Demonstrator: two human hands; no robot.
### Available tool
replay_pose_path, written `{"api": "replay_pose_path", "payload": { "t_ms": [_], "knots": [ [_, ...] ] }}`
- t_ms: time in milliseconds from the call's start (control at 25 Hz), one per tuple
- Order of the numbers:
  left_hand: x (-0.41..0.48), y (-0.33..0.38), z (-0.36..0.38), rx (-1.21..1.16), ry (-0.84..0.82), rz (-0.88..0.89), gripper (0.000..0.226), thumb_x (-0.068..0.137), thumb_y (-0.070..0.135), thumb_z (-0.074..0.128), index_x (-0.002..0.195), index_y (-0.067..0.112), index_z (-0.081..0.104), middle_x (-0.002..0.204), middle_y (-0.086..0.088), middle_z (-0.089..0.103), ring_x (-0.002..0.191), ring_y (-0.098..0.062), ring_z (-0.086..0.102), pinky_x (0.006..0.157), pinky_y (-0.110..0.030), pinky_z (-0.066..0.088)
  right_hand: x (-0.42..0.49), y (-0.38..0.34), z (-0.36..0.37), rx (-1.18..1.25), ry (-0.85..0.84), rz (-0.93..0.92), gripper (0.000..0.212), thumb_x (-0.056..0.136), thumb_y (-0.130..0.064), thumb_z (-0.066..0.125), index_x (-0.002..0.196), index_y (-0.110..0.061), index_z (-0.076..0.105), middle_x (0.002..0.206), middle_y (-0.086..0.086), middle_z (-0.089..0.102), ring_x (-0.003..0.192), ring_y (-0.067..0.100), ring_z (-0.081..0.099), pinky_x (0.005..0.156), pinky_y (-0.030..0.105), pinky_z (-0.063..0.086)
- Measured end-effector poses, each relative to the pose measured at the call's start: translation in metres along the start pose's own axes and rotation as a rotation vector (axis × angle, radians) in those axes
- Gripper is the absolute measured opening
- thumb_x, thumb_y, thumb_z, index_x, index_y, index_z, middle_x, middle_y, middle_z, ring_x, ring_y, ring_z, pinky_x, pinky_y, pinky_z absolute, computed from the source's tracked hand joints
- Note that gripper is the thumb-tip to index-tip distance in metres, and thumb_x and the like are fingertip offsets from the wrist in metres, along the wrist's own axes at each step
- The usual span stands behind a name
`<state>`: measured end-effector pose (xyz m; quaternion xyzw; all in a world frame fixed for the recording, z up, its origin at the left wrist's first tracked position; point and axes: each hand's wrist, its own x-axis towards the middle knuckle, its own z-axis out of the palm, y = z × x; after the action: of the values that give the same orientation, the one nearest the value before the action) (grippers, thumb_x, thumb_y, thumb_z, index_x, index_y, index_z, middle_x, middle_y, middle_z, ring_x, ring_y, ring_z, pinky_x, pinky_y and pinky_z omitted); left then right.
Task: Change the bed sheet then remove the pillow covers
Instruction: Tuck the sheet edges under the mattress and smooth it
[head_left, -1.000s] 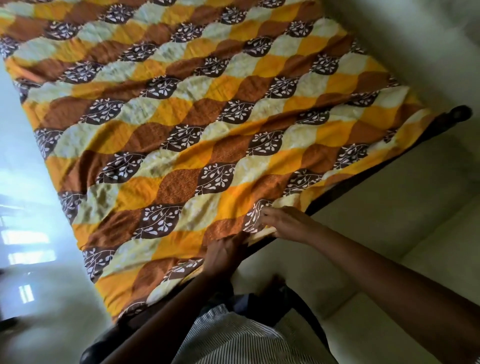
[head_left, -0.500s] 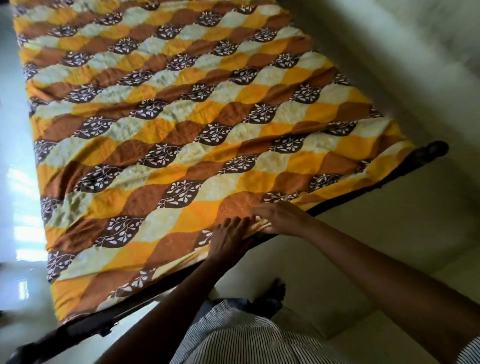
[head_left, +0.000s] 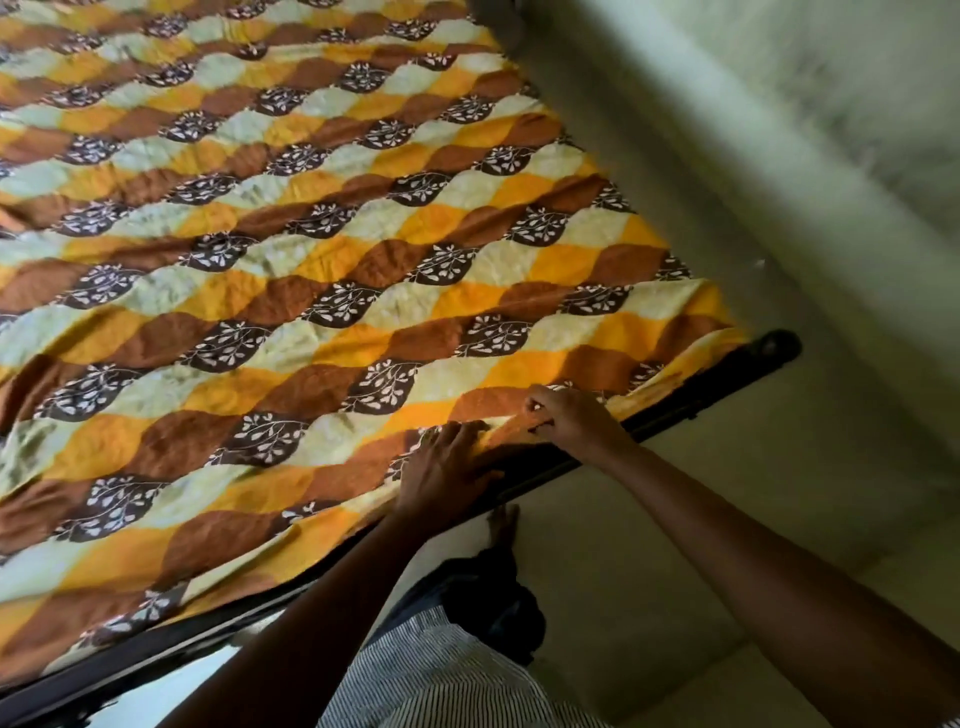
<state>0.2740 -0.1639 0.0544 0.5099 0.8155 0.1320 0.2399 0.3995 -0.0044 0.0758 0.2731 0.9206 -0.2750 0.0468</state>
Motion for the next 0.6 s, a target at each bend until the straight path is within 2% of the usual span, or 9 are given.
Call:
{"api": "replay_pose_path", "payload": {
  "t_ms": [80, 160, 240, 320, 360, 400, 440, 520, 600],
  "knots": [
    [0.028, 0.033, -0.001, -0.017, -0.018, -0.023, 0.045, 0.085, 0.044, 0.057, 0.128, 0.029, 0.05, 0.122, -0.002, 0.06, 0.104, -0.024, 0.059, 0.073, -0.03, 0.044, 0.004, 0.013, -0.02, -0.017, -0.08, -0.08, 0.04, 0.08, -0.031, 0.07, 0.117, -0.019, 0.06, 0.108, 0.006, 0.067, 0.1, 0.021, 0.061, 0.074, 0.03, 0.048],
    [0.058, 0.058, -0.008, -0.119, -0.02, -0.062, 0.039, 0.083, 0.041, 0.064, 0.119, 0.025, 0.06, 0.112, -0.003, 0.067, 0.095, -0.021, 0.063, 0.066, -0.023, 0.039, 0.007, 0.048, -0.038, -0.085, -0.097, -0.099, 0.039, 0.082, -0.023, 0.068, 0.12, -0.022, 0.061, 0.12, 0.004, 0.062, 0.109, 0.02, 0.057, 0.081, 0.028, 0.046],
    [0.082, 0.078, -0.019, -0.138, 0.045, -0.016, 0.032, 0.082, 0.039, 0.066, 0.108, 0.02, 0.067, 0.102, -0.004, 0.07, 0.083, -0.016, 0.062, 0.06, -0.012, 0.034, 0.009, 0.095, -0.055, -0.194, -0.081, -0.004, 0.028, 0.087, -0.017, 0.059, 0.114, -0.02, 0.063, 0.121, 0.006, 0.061, 0.114, 0.025, 0.055, 0.086, 0.032, 0.044],
    [0.098, 0.096, -0.028, -0.102, 0.053, 0.009, 0.022, 0.087, 0.033, 0.061, 0.1, 0.017, 0.068, 0.09, 0.002, 0.066, 0.063, -0.005, 0.051, 0.057, -0.008, 0.035, 0.01, 0.133, -0.074, -0.253, -0.082, 0.181, 0.017, 0.091, -0.025, 0.053, 0.103, -0.016, 0.06, 0.106, 0.009, 0.064, 0.103, 0.031, 0.058, 0.08, 0.037, 0.045],
    [0.105, 0.105, -0.028, -0.086, 0.034, 0.008, 0.021, 0.09, 0.031, 0.058, 0.1, 0.016, 0.066, 0.091, 0.005, 0.06, 0.062, -0.001, 0.047, 0.059, -0.006, 0.035, 0.012, 0.147, -0.084, -0.231, -0.076, 0.241, 0.018, 0.093, -0.028, 0.052, 0.1, -0.013, 0.058, 0.098, 0.011, 0.064, 0.097, 0.032, 0.06, 0.075, 0.038, 0.046],
    [0.116, 0.118, -0.029, -0.104, -0.002, 0.003, 0.022, 0.09, 0.03, 0.057, 0.105, 0.015, 0.063, 0.097, 0.005, 0.055, 0.069, -0.001, 0.05, 0.06, -0.007, 0.035, 0.016, 0.16, -0.095, -0.191, -0.077, 0.256, 0.021, 0.093, -0.03, 0.052, 0.1, -0.011, 0.057, 0.094, 0.012, 0.063, 0.093, 0.033, 0.06, 0.071, 0.037, 0.045],
    [0.129, 0.128, -0.027, -0.14, -0.045, 0.016, 0.028, 0.089, 0.032, 0.058, 0.111, 0.014, 0.058, 0.106, 0.002, 0.053, 0.085, -0.009, 0.056, 0.063, -0.01, 0.034, 0.021, 0.168, -0.108, -0.137, -0.087, 0.243, 0.021, 0.092, -0.028, 0.055, 0.102, -0.009, 0.057, 0.09, 0.01, 0.06, 0.093, 0.032, 0.059, 0.07, 0.035, 0.043],
    [0.162, 0.149, -0.009, -0.192, -0.144, 0.054, 0.05, 0.082, 0.044, 0.063, 0.122, 0.019, 0.047, 0.124, -0.002, 0.049, 0.109, -0.023, 0.054, 0.081, -0.026, 0.043, 0.028, 0.174, -0.134, -0.062, -0.139, 0.134, 0.022, 0.086, -0.024, 0.062, 0.103, -0.009, 0.06, 0.087, 0.001, 0.053, 0.094, 0.026, 0.058, 0.069, 0.029, 0.037],
    [0.194, 0.173, 0.014, -0.083, -0.244, 0.073, 0.061, 0.078, 0.054, 0.061, 0.13, 0.027, 0.042, 0.13, -0.003, 0.05, 0.115, -0.026, 0.052, 0.09, -0.036, 0.045, 0.036, 0.18, -0.153, -0.141, -0.183, -0.025, 0.03, 0.08, -0.027, 0.068, 0.108, -0.016, 0.062, 0.09, -0.002, 0.057, 0.093, 0.018, 0.056, 0.071, 0.026, 0.037]
  ]
}}
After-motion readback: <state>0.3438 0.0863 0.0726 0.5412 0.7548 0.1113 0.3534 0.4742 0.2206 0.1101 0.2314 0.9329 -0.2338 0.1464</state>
